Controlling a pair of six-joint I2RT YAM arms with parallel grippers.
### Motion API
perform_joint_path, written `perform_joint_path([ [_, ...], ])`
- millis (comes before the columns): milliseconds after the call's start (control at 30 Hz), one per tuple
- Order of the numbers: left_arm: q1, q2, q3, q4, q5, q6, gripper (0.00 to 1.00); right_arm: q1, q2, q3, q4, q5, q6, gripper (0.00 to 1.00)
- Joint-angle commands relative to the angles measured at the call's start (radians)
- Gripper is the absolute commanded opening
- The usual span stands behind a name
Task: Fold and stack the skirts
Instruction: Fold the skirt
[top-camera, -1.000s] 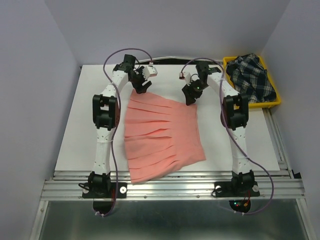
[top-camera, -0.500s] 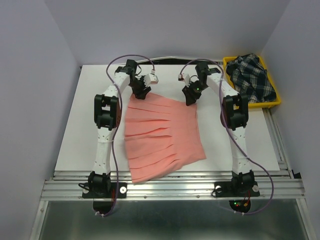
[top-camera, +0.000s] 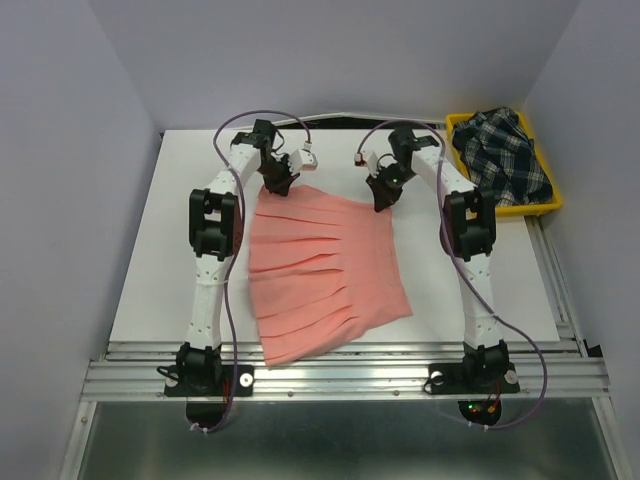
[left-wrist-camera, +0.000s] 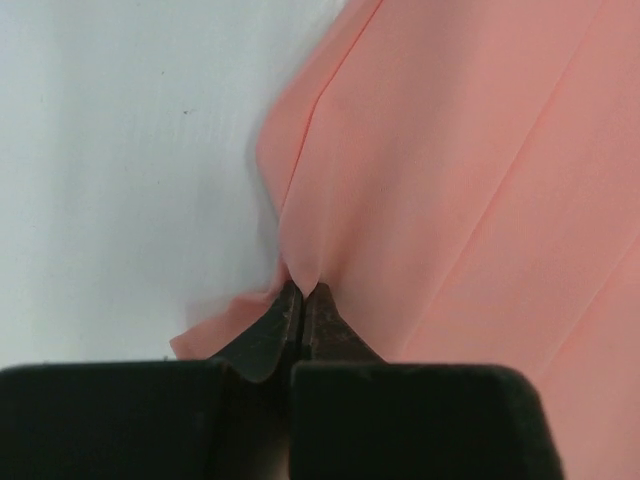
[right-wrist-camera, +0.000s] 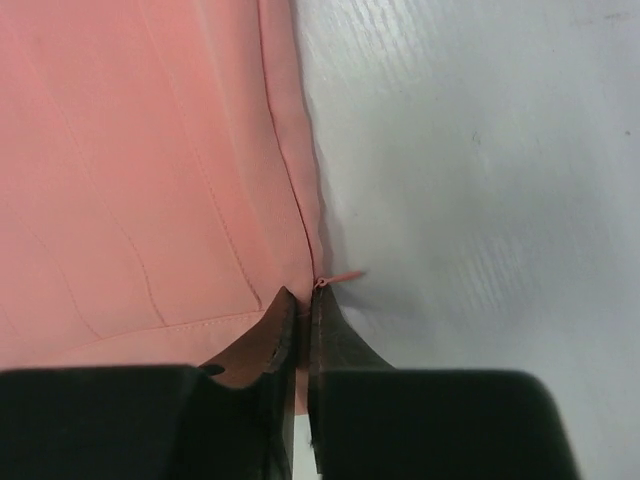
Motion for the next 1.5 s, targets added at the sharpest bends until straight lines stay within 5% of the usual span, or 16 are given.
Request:
perform_joint_path([
  [0, 0.005, 0.027, 0.035, -0.014, -0.086, -0.052, 0.00, 0.002, 0.066, 0.008, -0.053, 0.108, 0.034, 0.01],
  [233, 0.005, -0.015, 0.134, 0.205, -0.156, -0.210, 0.00, -0.030, -0.049, -0.047, 0.149, 0.189, 0.123, 0.01],
  [467, 0.005, -0.236, -0.015, 0.287, -0.155, -0.235, 0.00, -0.061, -0.213, -0.152, 0.267, 0.195, 0.117, 0.00],
  [1167, -0.117, -1.167, -1.101, 0.166, -0.072, -0.183, 0.00, 0.011, -0.877, -1.003, 0.465, 0.020, -0.163, 0.01],
  [1467, -0.265, -1.251, -1.391, 0.181, -0.120, -0.267, 0.00, 0.153, -0.980, -1.298, 0.548, 0.091, -0.172, 0.01],
])
